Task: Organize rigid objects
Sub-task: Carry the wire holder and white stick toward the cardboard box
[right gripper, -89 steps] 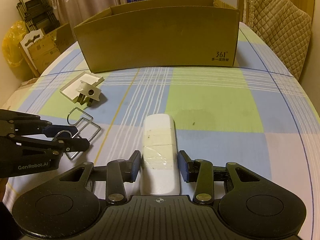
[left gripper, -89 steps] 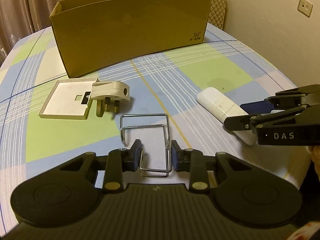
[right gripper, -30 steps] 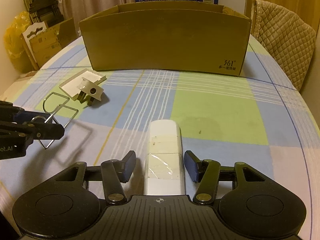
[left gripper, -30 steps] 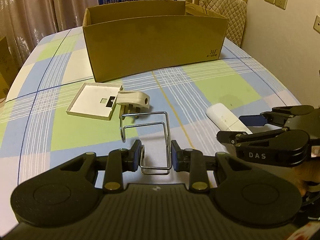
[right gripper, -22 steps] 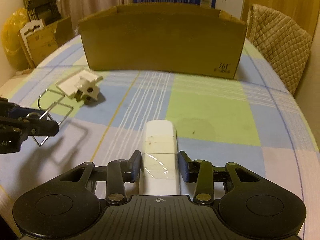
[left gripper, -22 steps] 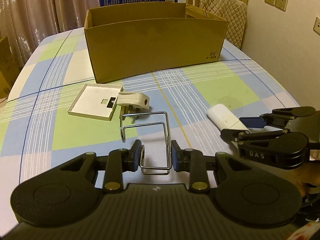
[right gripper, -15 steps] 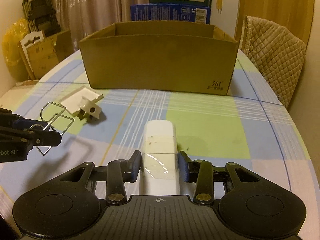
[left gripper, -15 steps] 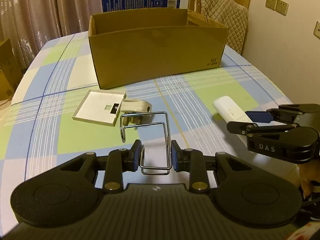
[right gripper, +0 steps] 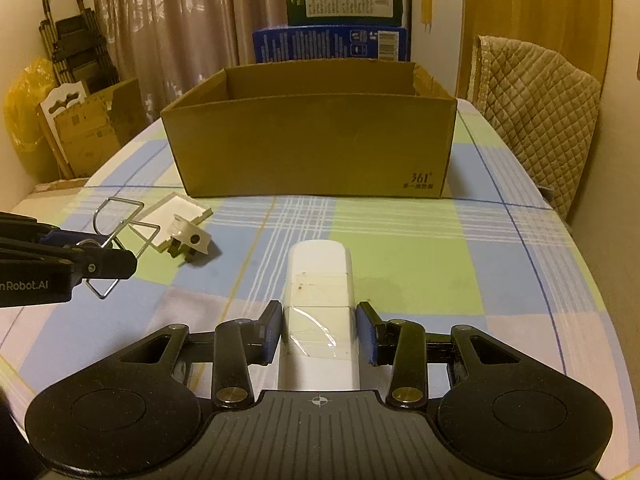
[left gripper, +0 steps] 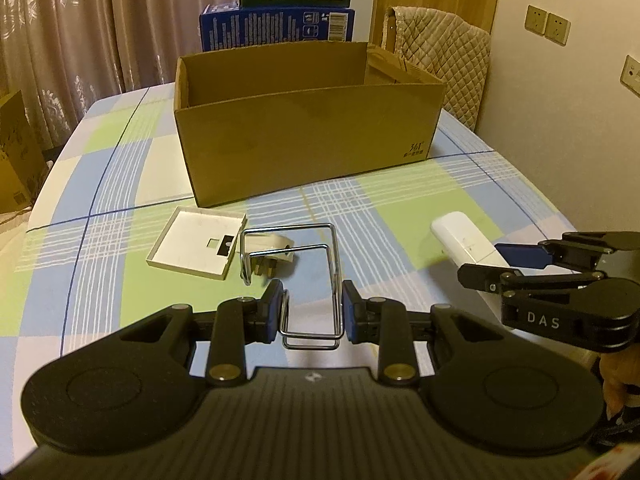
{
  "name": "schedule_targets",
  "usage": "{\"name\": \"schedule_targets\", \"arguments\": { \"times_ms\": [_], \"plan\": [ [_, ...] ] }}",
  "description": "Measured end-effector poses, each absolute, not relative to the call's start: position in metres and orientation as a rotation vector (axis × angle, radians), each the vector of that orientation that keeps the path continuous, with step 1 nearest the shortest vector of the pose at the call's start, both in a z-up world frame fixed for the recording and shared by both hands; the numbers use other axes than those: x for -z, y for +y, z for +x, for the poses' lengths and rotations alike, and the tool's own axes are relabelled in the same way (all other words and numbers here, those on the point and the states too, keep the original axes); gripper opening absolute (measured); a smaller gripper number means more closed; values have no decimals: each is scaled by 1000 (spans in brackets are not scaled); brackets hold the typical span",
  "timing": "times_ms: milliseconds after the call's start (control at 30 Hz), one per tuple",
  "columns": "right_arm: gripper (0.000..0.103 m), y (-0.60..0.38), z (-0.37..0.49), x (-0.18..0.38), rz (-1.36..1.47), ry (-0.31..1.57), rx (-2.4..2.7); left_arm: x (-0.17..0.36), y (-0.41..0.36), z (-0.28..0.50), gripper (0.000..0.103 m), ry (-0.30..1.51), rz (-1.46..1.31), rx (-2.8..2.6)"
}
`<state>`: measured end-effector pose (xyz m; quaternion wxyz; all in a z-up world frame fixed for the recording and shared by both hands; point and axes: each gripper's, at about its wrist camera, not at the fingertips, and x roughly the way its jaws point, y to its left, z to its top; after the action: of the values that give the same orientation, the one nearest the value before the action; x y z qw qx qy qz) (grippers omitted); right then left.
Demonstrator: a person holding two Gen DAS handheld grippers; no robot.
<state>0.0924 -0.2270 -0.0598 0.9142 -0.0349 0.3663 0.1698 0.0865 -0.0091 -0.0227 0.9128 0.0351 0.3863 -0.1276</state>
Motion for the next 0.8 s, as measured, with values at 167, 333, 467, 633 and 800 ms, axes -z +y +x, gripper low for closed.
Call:
{"name": "schedule_targets", "arguments": {
  "times_ms": [167,333,467,633,800],
  "plan": [
    [37,-230,91,52,-55,746,-349,17,-12,85,26,791,73,266],
    [37,-232,91,46,-40,741,-350,12,-15,85,26,785,75,272],
    [37,-233,92,42,-33,740,-353,10,-17,86,26,781,74,278],
    [37,-236,95,39,-21,743,-353,7,-18,89,26,779,67,282],
    [37,-239,104,32,-21,737,-361,3,-17,100,26,773,48,286]
  ]
}}
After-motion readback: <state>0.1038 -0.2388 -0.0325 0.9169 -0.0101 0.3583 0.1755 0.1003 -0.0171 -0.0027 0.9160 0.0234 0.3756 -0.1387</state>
